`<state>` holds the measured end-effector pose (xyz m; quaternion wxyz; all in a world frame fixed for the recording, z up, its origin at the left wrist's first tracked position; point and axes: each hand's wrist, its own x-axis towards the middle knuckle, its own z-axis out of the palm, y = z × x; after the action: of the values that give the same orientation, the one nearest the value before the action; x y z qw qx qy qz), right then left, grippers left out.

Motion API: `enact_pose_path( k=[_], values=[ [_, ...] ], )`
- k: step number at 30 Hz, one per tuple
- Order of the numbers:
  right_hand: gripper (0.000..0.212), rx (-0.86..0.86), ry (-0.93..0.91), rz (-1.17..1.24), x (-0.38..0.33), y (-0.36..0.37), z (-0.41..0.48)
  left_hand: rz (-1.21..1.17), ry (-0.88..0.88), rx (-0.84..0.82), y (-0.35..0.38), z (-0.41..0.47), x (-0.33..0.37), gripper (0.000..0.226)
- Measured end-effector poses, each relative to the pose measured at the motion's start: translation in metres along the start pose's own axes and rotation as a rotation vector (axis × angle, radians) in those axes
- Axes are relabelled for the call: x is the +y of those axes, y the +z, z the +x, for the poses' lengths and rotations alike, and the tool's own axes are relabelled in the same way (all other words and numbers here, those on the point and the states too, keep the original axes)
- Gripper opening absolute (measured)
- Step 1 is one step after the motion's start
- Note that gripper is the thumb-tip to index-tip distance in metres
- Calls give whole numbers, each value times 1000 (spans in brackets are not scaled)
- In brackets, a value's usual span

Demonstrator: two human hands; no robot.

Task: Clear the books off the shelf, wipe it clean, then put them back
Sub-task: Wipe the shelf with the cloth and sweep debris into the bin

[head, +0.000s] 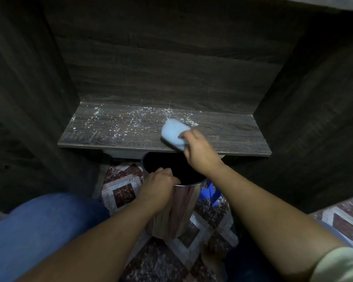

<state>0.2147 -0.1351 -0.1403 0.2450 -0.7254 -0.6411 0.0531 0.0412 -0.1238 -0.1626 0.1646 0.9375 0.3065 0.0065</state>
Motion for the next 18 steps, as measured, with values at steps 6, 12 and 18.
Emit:
enact_pose_path(
  k=[6, 12, 18],
  values=[
    [35, -40, 82, -11, -1, -9, 7, -15, -10, 12, 2, 1, -3, 38],
    [45, 62, 97, -45, 16, 5, 12, -26, -4, 31, 3, 0, -5, 35],
    [73, -209, 204, -63, 30, 30, 16, -48, -7, 34, 5, -1, -10, 33]
  ],
)
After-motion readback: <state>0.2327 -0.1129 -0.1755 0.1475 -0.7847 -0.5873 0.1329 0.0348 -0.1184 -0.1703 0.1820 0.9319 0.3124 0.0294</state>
